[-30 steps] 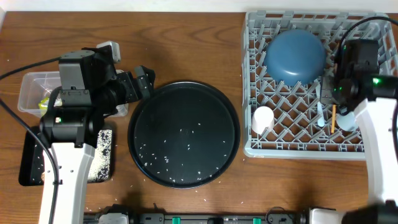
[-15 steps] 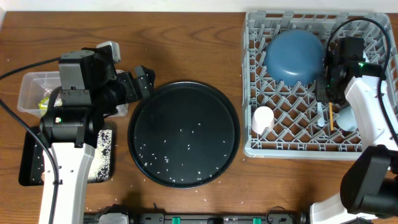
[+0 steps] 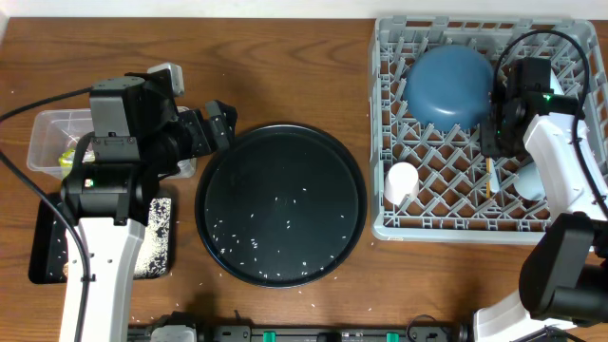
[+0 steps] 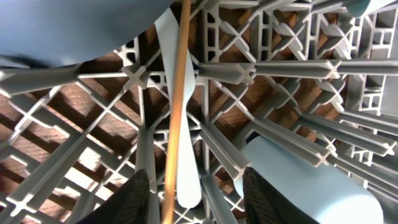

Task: Sort waste into correct bins and load items into the dishwasher rack
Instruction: 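Lower the chopstick into the rack and open the right gripper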

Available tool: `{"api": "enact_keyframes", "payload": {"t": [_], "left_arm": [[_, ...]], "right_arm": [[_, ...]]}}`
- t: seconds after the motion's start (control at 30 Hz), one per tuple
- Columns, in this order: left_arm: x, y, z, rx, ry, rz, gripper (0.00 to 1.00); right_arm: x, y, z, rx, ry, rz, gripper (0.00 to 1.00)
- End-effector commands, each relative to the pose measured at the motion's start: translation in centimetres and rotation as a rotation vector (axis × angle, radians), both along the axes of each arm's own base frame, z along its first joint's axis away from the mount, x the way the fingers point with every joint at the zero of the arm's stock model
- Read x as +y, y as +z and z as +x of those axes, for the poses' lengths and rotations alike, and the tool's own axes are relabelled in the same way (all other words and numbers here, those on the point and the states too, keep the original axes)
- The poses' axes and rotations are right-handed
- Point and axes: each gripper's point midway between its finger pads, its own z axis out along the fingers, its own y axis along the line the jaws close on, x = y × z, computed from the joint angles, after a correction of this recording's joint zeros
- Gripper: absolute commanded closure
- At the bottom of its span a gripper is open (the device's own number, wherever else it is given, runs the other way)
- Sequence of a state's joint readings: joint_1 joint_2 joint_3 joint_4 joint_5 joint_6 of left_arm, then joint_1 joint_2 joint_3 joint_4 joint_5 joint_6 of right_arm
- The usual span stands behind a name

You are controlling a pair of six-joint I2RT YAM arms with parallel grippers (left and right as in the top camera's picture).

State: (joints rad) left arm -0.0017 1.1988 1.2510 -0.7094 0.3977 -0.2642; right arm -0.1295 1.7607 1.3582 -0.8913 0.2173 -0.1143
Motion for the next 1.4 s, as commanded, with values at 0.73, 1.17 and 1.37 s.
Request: {"api": "enact_keyframes", "payload": {"t": [0.73,1.17,1.37], "left_arm": [[0.0,1.0,0.1,-0.027,-0.006,-0.002,0.02],[0.0,1.0,0.1,-0.027,-0.006,-0.002,0.02],[0.0,1.0,0.1,-0.027,-0.006,-0.002,0.02]], "right_arm": [[3.9,18.3,-2.9,-0.446,0.015,0.183,0.01],[3.9,18.2,-2.8,-0.442,0.015,0.183,0.01],[4.2,20.7,-4.5,-0.517,0.025,0.173,0.01]]}}
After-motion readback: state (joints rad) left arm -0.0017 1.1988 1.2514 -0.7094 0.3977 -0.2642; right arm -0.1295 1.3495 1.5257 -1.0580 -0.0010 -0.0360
